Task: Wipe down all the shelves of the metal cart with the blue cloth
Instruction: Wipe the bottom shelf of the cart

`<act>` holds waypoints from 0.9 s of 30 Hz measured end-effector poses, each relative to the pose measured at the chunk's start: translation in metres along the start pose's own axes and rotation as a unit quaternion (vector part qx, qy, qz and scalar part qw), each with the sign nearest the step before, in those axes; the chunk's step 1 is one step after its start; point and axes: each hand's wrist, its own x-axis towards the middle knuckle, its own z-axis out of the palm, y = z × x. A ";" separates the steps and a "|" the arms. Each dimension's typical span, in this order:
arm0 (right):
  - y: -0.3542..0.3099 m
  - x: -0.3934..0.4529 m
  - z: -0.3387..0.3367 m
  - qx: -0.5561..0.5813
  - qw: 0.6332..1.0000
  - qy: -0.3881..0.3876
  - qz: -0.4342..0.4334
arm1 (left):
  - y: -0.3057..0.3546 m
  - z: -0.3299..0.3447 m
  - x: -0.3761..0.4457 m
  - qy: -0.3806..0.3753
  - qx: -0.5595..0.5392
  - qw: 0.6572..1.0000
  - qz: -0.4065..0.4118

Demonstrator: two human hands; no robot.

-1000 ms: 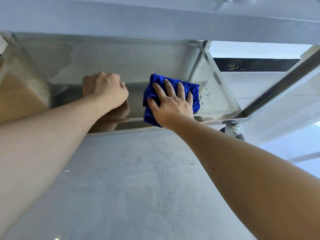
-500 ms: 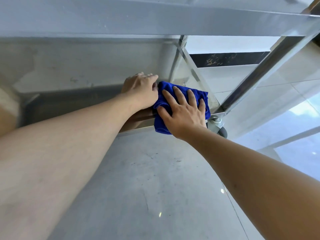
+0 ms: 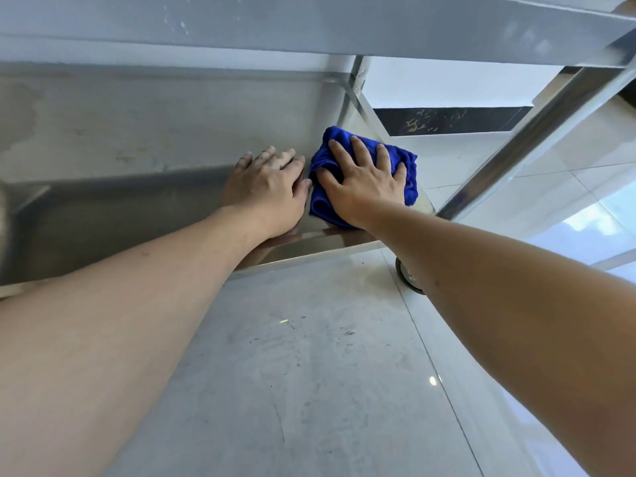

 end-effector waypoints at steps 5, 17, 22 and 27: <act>-0.013 0.044 0.002 0.000 1.000 0.023 -0.003 | 0.001 0.000 -0.004 0.002 -0.006 1.000 0.005; -0.026 0.135 0.003 -0.004 0.999 0.044 -0.006 | 0.000 0.002 -0.007 0.022 0.006 1.000 0.012; -0.030 0.151 0.003 -0.003 0.998 0.054 -0.013 | -0.001 0.000 -0.002 0.038 -0.019 0.999 0.009; -0.031 0.153 0.003 -0.012 0.999 0.037 -0.020 | -0.005 -0.005 0.002 0.089 -0.073 0.993 0.003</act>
